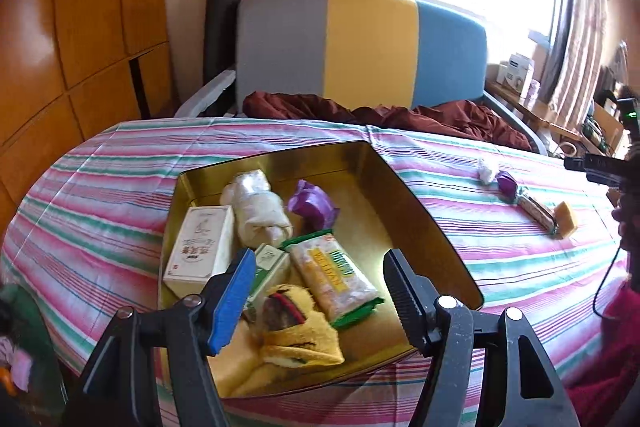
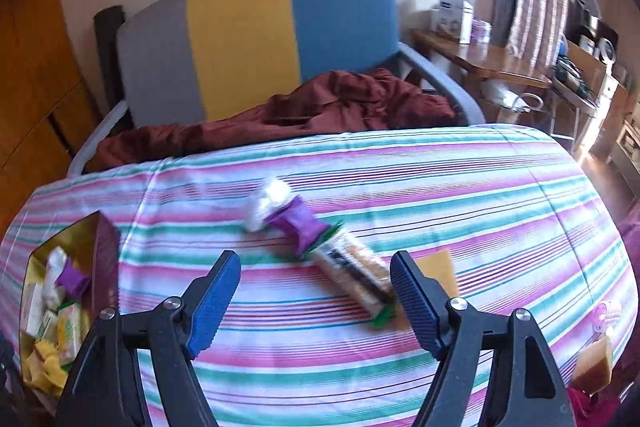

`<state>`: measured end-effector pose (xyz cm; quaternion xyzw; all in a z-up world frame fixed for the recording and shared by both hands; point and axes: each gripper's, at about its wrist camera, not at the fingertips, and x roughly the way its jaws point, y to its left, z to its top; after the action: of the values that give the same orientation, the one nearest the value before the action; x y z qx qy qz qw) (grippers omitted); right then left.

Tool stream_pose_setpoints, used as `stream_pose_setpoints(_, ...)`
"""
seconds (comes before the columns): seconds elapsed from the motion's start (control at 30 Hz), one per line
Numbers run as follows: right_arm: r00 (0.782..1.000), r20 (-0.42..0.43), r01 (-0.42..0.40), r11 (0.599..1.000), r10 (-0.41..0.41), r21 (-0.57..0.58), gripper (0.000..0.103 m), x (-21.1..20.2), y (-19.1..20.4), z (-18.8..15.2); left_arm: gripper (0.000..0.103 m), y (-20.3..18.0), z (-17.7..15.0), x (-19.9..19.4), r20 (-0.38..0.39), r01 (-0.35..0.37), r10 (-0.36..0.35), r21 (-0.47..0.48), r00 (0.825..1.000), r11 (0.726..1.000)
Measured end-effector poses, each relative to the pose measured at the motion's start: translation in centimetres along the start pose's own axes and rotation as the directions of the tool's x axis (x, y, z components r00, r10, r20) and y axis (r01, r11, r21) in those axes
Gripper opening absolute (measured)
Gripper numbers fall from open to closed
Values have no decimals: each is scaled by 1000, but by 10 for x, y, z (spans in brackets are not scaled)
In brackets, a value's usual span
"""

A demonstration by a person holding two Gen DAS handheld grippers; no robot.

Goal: Organize objects
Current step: 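Move both grippers back over the remaining items on the cloth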

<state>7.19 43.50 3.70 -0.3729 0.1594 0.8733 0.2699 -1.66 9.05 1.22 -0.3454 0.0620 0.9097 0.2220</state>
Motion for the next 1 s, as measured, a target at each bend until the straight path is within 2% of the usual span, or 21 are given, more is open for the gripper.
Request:
stream_pose_setpoints(0.1, 997, 21, 67, 992, -70, 104, 79, 9, -43, 2, 67, -16, 6, 3, -5, 27, -27, 28, 1000, 999)
stream_pose_setpoints(0.2, 992, 19, 114, 967, -122, 227, 79, 19, -85, -10, 69, -34, 12, 8, -18, 58, -57, 55, 998, 997)
stream_pose_setpoints(0.3, 991, -61, 131, 922, -117, 365, 79, 34, -120, -23, 69, -56, 18, 15, -34, 91, -89, 88, 995, 992)
stream_pose_setpoints(0.37, 995, -29, 96, 895, -93, 436, 79, 29, -134, -24, 69, -73, 24, 22, -48, 121, -117, 102, 992, 987)
stream_pose_setpoints(0.43, 995, -19, 94, 893, -96, 440, 79, 24, -135, -24, 69, -90, 31, 30, -65, 156, -150, 110, 987, 982)
stream_pose_setpoints(0.57, 999, -31, 45, 887, -35, 459, 79, 24, -135, -26, 69, -125, 42, 50, -115, 225, -211, 122, 971, 967)
stream_pose_setpoints(0.73, 999, -51, 11, 867, 17, 499, 79, 29, -140, -29, 69, -160, 53, 81, -206, 305, -284, 74, 936, 950)
stream_pose_setpoints(1.0, 995, -60, -37, 848, 81, 529, 79, 32, -142, -31, 66, -206, 72, 117, -221, 298, -266, 130, 938, 946)
